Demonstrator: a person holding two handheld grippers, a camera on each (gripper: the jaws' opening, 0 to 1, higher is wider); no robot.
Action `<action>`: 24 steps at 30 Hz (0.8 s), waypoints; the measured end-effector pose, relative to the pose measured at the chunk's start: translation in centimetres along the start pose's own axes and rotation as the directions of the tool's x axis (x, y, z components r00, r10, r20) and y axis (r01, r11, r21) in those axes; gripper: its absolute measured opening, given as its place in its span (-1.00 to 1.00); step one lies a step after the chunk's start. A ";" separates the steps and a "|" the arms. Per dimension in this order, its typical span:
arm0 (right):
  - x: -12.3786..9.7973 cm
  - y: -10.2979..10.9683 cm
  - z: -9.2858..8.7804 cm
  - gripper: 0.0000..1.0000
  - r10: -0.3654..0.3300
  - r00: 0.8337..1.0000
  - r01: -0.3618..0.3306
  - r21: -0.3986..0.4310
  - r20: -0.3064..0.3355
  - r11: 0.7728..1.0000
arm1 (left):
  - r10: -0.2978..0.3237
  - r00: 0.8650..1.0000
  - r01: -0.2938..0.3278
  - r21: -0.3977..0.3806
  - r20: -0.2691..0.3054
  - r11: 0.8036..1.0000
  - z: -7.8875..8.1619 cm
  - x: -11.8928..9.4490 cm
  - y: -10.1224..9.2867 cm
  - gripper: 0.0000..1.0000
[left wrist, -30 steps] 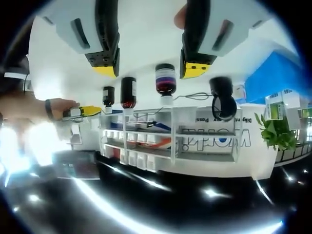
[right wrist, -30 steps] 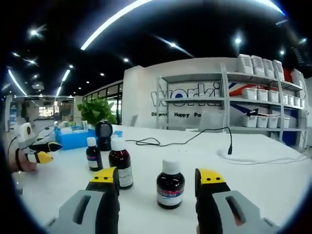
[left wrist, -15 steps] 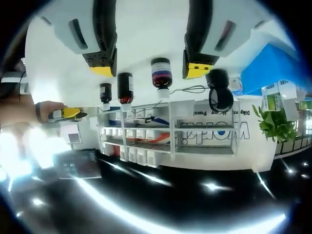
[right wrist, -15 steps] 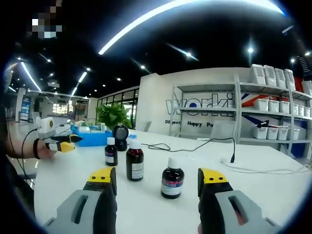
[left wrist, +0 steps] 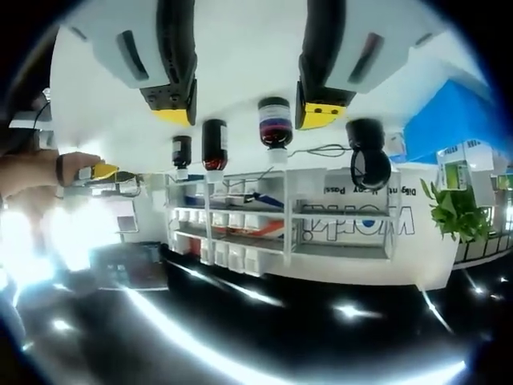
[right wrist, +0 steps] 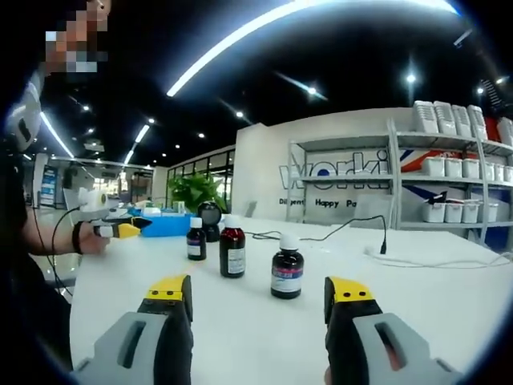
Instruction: Rotate the medicine bottle to make it face forward pick up the medicine bottle inspect the drug traceability code place the medicine on the table
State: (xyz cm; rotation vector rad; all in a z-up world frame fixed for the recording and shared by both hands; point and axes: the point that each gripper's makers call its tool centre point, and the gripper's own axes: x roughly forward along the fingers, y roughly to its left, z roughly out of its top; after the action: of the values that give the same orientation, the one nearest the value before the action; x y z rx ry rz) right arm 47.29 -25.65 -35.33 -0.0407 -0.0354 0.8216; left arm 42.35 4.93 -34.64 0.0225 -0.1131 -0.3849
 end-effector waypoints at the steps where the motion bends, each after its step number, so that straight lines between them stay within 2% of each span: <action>1: -0.1 0.0 -0.2 0.20 0.001 1.000 -0.001 0.010 0.005 1.000 | -0.001 1.000 0.001 0.004 -0.005 1.000 -0.1 0.1 0.0 -0.20; 6: -0.3 0.3 0.4 0.19 -0.007 0.999 0.007 0.008 0.039 1.000 | 0.004 1.000 -0.004 0.005 -0.014 1.000 -0.3 0.1 0.0 -0.16; 8: -0.4 0.1 -0.1 0.17 -0.024 0.999 0.024 -0.019 0.026 1.000 | 0.005 1.000 -0.005 0.005 -0.015 1.000 -0.3 0.1 0.0 -0.15; 15: -0.3 0.2 0.0 0.13 -0.031 0.999 0.031 -0.004 0.022 1.000 | 0.008 1.000 -0.008 0.001 -0.010 1.000 -0.2 0.0 0.0 -0.15; 19: -0.2 0.7 -0.2 0.08 -0.022 1.000 0.022 -0.036 0.002 0.999 | 0.007 1.000 -0.007 0.000 -0.022 1.000 -0.5 0.1 0.0 -0.16; 24: 0.1 1.5 0.2 0.06 0.022 1.000 -0.022 -0.014 0.005 1.000 | 0.006 1.000 -0.005 0.011 -0.029 1.000 -0.6 -0.1 -0.2 -0.16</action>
State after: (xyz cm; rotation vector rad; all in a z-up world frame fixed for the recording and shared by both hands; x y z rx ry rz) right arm 46.23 -24.58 -35.19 -0.0520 -0.0452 0.8438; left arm 42.27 4.74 -35.21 0.0387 -0.0861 -0.3782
